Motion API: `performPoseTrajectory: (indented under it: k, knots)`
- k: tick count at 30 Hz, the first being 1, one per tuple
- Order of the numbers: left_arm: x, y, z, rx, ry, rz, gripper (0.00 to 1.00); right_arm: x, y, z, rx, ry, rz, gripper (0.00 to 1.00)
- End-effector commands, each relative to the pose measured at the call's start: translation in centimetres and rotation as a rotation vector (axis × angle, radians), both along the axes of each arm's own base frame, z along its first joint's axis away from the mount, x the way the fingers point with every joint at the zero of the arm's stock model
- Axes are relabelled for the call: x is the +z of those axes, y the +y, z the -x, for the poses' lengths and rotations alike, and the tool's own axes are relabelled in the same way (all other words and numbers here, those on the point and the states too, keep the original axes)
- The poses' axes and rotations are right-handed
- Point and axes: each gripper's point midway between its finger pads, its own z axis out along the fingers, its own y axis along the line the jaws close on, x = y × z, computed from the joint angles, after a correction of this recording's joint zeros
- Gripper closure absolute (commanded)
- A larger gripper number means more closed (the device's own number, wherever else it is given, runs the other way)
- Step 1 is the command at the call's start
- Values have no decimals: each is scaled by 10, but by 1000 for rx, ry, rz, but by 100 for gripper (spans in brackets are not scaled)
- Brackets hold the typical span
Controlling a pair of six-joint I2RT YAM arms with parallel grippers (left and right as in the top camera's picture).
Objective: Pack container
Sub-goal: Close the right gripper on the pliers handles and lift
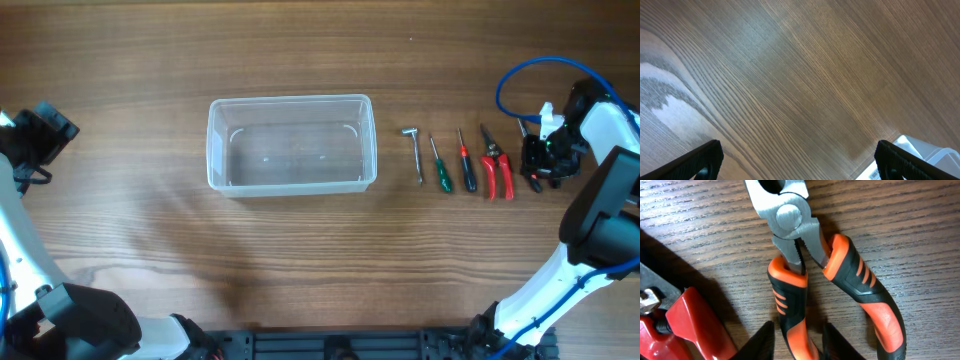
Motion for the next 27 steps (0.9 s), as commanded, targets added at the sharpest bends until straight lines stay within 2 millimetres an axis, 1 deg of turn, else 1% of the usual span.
performPoseTrajectory:
  k: [1,6,9,11,15,18,21,22,23,25,27]
  knots:
    - [2,0,-2,14,-15,15,0,-6,-9,7,-37,40,52,73]
    - [2,0,-2,14,-15,16,0,-7,-11,9,-42,50,60,85]
    - [2,0,-2,14,-15,15,0,-6,-13,10,-76,55,77,88]
    - [2,0,-2,14,-15,15,0,-6,-12,10,-86,55,72,94]
    - [1,0,-2,14,-14,15,0,-6,-9,9,-90,46,54,96]
    - [2,0,-2,14,-15,15,0,3,-3,-4,-92,2,4,96]
    - [2,0,-2,14,-15,15,0,32,-5,-20,-92,-52,-3,96]
    - [1,0,-2,14,-14,15,0,48,-5,-28,-91,-87,-12,96]
    - [2,0,-2,14,-15,15,0,60,-4,-33,-94,-111,-20,96]
    - [2,0,-2,14,-15,16,0,100,1,-46,-113,-185,-40,96]
    - [2,0,-2,14,-15,16,0,141,13,-57,-104,-268,-74,96]
